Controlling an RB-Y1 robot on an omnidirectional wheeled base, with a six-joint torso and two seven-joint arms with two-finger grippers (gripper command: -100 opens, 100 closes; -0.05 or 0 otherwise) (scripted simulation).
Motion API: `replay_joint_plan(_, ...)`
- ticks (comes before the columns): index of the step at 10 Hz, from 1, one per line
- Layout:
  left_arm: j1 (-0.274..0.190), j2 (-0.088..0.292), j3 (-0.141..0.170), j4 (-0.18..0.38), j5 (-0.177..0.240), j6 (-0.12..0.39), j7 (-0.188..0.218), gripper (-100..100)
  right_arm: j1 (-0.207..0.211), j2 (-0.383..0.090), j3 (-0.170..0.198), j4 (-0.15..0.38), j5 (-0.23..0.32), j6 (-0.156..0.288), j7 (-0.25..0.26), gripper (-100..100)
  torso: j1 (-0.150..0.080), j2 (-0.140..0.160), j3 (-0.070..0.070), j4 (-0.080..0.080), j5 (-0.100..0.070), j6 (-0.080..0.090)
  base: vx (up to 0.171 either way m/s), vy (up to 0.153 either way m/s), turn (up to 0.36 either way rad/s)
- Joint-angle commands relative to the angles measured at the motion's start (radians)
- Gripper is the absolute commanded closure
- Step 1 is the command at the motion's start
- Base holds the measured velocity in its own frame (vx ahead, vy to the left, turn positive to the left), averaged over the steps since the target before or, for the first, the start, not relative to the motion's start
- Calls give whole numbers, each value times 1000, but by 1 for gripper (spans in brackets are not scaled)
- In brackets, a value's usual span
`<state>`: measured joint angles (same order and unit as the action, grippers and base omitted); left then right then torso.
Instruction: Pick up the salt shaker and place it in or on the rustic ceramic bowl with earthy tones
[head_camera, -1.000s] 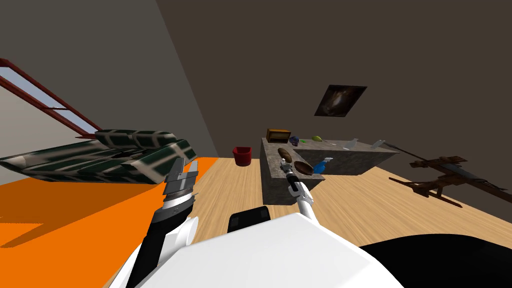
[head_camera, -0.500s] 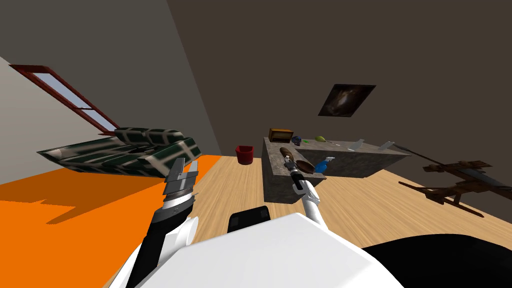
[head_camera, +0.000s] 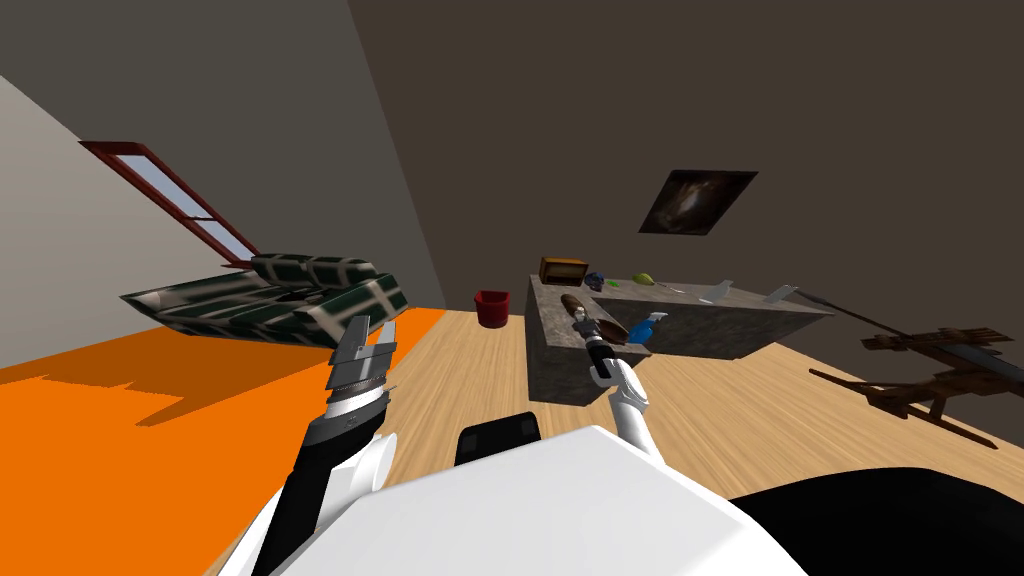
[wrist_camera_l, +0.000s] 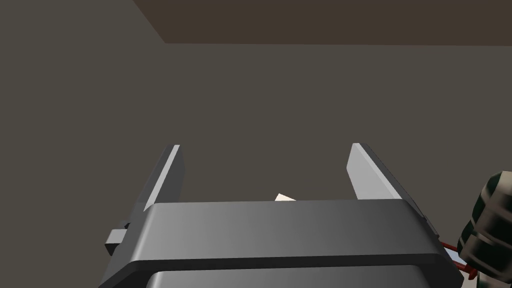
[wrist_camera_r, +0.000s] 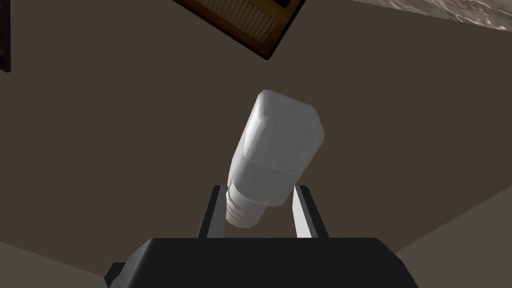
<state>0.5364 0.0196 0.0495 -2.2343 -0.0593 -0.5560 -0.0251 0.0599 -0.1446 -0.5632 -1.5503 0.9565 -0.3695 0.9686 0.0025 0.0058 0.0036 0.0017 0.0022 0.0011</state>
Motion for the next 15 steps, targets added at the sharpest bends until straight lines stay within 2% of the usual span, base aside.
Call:
replay_joint_plan(1,0,0,0,0,0,0,0,0,4,-5,-2,-35,9,20,-14,100,0,0,0,0,0,0,-68,1,53)
replay_joint_plan(3,0,0,0,0,0,0,0,0,15,-2,-12,-98,31,45,-31,100,-1,2,1,1,0,0,-101,2,63)
replay_joint_plan(4,0,0,0,0,0,0,0,0,14,0,-14,-113,55,58,-40,100,0,4,2,1,0,1,-119,-31,26)
replay_joint_plan(8,0,0,0,0,0,0,0,0,-15,-40,11,-30,99,59,-46,100,-14,0,-1,-1,-3,2,-56,-136,-39)
replay_joint_plan(14,0,0,0,0,0,0,0,0,-52,-110,48,98,137,49,-42,100,-12,-7,-5,-3,-4,-1,4,-113,-38)
replay_joint_plan(15,0,0,0,0,0,0,0,0,-62,-127,60,137,148,45,-40,100,-12,-7,-5,-3,-3,-1,14,-158,-70)
